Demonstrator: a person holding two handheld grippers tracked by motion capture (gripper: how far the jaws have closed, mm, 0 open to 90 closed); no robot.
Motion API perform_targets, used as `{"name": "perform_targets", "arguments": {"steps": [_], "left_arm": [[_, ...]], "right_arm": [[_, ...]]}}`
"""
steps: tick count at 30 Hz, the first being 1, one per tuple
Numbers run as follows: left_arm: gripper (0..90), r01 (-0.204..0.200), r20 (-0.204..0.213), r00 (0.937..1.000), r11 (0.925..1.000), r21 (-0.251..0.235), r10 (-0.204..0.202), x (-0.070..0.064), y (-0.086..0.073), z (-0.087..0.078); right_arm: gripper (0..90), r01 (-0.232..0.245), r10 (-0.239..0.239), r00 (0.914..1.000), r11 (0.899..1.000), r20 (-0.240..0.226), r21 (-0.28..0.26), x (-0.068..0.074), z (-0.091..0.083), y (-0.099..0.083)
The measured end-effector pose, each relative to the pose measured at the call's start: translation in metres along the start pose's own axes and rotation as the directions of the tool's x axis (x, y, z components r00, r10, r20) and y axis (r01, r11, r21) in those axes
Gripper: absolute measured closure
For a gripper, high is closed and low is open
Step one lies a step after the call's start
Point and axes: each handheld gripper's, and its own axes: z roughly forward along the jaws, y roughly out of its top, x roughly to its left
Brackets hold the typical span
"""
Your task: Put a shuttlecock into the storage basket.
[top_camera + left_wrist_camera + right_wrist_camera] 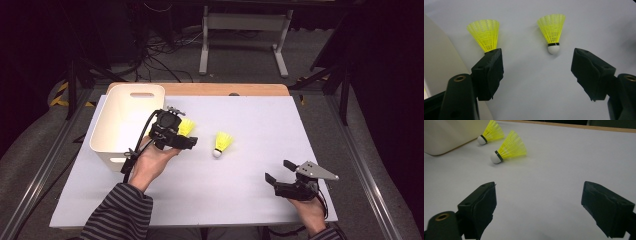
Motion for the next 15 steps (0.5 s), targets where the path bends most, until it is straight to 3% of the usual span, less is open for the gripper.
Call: {"name": "perform_targets", "arguments": {"steps": [15], "left_arm": [[26.2,-0.018,0.001,0.9998,0.9998,0.012,0.018,-0.0085,-0.0058,0.0107]], "right_arm": [[13.3,-0.007,0.007,1.0000,1.000,0.006,0.000,-0.0001,0.0003,0.0003]]}}
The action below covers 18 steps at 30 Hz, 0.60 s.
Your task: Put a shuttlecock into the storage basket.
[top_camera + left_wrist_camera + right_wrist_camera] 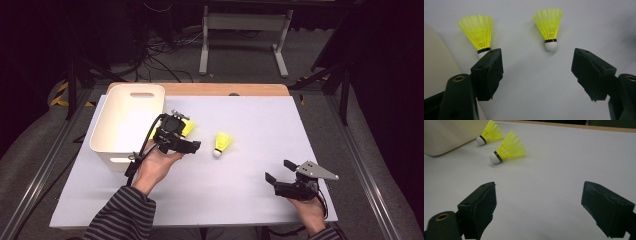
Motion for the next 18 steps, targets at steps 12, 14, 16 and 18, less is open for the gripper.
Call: {"name": "perform_targets", "arguments": {"steps": [12,14,16,18], "left_arm": [[25.7,-0.021,-0.001,0.9998,0.9997,0.010,0.021,-0.009,-0.006,0.008],[25.7,-0.015,0.001,0.9999,0.9998,0.010,0.015,-0.010,-0.008,0.010],[25.7,-0.015,0.005,0.9999,0.9998,0.011,0.015,-0.010,-0.009,0.012],[25.6,-0.016,0.002,0.9999,0.9998,0.013,0.016,-0.010,-0.011,0.015]], "right_arm": [[13.3,-0.002,0.002,1.0000,1.000,0.001,-0.004,0.000,0.000,0.000],[13.3,-0.002,0.002,1.0000,1.000,0.002,-0.001,0.000,0.000,0.000],[13.2,0.000,0.000,1.0000,1.000,0.002,0.001,0.000,0.000,0.000],[13.2,0.000,0.000,1.0000,1.000,0.002,0.002,0.000,0.000,0.000]]}}
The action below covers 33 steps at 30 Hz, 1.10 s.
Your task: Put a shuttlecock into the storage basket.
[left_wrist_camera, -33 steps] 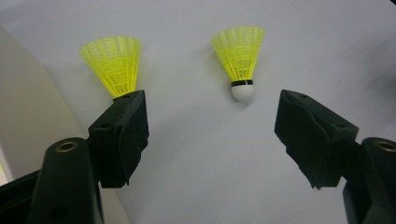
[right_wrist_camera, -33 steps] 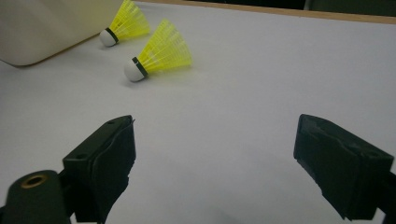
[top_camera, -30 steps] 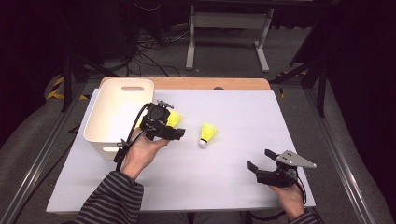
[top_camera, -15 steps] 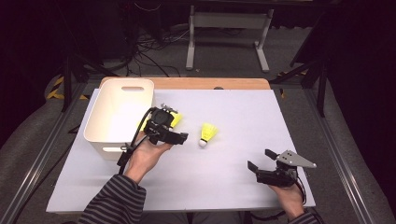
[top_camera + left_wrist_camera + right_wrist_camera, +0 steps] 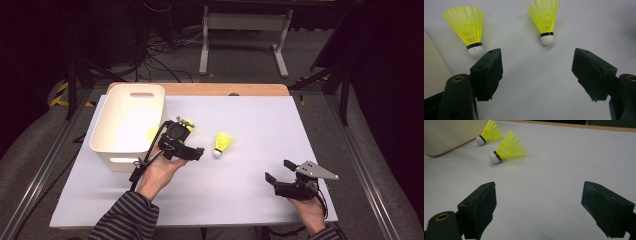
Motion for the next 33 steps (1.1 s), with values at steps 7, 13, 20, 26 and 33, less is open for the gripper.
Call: {"name": "perform_targets", "arguments": {"steps": [7,13,20,26,33], "left_arm": [[24.8,-0.006,-0.006,1.0000,0.9999,0.013,0.006,-0.003,-0.003,0.007],[24.9,-0.006,-0.033,0.9994,0.9998,0.020,0.007,-0.005,-0.005,0.012],[24.8,0.003,-0.050,0.9987,0.9993,0.036,-0.001,-0.005,-0.008,0.018],[24.5,0.008,-0.073,0.9974,0.9983,0.058,-0.004,-0.002,-0.008,0.027],[24.0,0.038,-0.097,0.9948,0.9966,0.073,-0.030,0.006,-0.003,0.036]], "right_arm": [[13.1,-0.005,0.005,1.0000,1.000,-0.001,0.003,-0.001,0.001,0.000],[13.2,-0.004,0.004,1.0000,1.000,-0.004,0.003,0.000,0.001,0.000],[13.3,0.001,-0.001,1.0000,1.000,-0.005,-0.003,-0.001,0.000,0.000],[13.4,0.013,-0.013,0.9998,1.000,-0.012,-0.002,0.000,0.000,0.000],[13.4,0.012,-0.012,0.9999,1.000,-0.011,-0.001,0.000,0.000,0.000]]}}
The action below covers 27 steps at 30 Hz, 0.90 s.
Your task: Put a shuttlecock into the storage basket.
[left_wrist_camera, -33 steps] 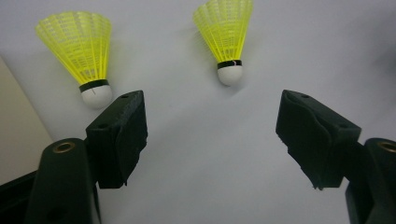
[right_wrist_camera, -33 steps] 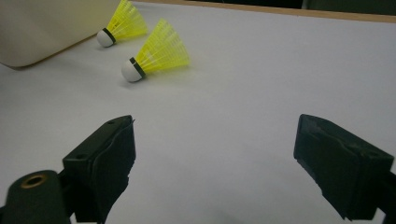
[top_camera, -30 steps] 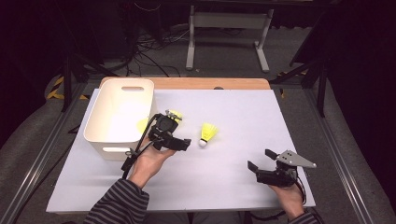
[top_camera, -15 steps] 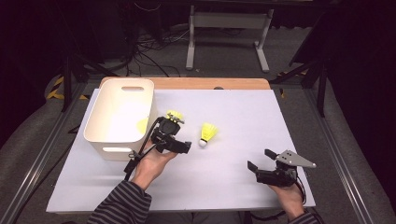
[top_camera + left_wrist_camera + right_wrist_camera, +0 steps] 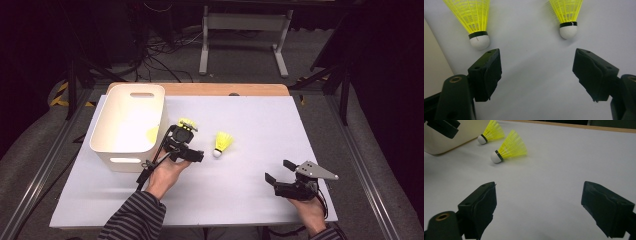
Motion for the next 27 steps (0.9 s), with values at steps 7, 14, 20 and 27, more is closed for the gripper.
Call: {"name": "perform_targets", "arguments": {"steps": [7,14,20,27], "left_arm": [[25.5,0.022,-0.025,0.9995,0.9995,0.022,-0.022,0.006,0.009,0.007],[25.6,0.030,-0.053,0.9982,0.9989,0.034,-0.029,0.007,0.020,0.012],[25.7,0.025,-0.093,0.9955,0.9982,0.055,-0.020,0.008,0.030,0.017],[26.1,0.052,-0.106,0.9934,0.9954,0.081,-0.043,0.013,0.038,0.024]], "right_arm": [[13.4,0.001,-0.001,1.0000,1.000,-0.001,0.000,0.000,0.000,0.000],[13.4,0.001,-0.001,1.0000,1.000,-0.003,-0.001,0.000,0.000,0.000],[13.4,0.001,-0.001,1.0000,1.000,-0.005,-0.003,0.000,0.000,0.000],[13.3,0.001,-0.001,1.0000,1.000,-0.008,-0.004,0.000,0.000,0.000]]}}
